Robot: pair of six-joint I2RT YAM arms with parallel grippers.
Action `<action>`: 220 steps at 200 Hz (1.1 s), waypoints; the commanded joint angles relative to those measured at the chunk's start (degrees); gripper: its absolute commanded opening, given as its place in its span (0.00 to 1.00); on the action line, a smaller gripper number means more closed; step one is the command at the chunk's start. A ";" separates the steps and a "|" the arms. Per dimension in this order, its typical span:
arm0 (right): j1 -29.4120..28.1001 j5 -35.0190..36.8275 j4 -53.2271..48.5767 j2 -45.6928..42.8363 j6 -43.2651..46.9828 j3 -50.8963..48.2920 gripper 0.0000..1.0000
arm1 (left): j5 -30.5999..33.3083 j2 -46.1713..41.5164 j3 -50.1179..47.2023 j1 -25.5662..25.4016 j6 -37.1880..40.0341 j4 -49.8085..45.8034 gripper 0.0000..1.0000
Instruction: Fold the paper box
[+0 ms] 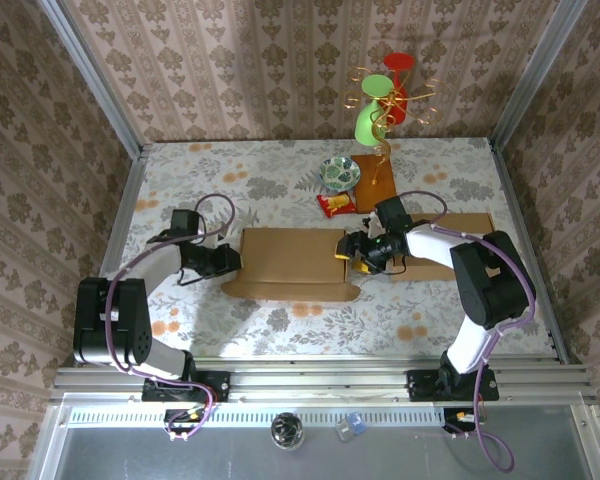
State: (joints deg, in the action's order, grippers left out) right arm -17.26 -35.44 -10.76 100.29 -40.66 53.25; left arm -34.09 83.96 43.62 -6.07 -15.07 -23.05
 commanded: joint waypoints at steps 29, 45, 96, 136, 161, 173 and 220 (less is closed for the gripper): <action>0.29 -2.54 16.00 -0.08 -2.26 -6.03 0.75 | 1.62 0.84 -2.19 2.85 -0.46 -0.83 0.14; 0.28 -4.21 18.83 0.37 -2.74 -6.38 0.75 | 1.65 1.48 -2.07 3.47 -0.42 -1.31 0.14; -0.06 -12.58 26.59 5.12 -5.29 -5.51 0.74 | 1.48 2.79 -2.22 5.67 -0.99 -1.06 0.13; -1.61 -14.53 30.51 5.96 -7.22 -4.62 0.75 | 1.30 3.91 -1.79 6.71 -1.19 -0.64 0.13; -2.77 -15.35 32.86 6.96 -8.94 -3.79 0.75 | 0.95 4.86 -1.45 7.36 -1.01 -0.43 0.13; -3.34 -15.57 34.21 7.20 -10.00 -3.45 0.74 | 1.12 5.16 -1.20 7.38 -0.83 -0.52 0.13; -5.05 -15.28 39.39 6.54 -16.31 -1.73 0.72 | 0.82 6.13 -0.33 7.38 -0.57 0.36 0.14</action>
State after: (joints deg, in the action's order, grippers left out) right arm -20.21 -47.88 22.52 107.24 -52.73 48.47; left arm -38.72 87.22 44.34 1.61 -15.68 -20.86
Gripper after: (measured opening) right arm 0.721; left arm 0.138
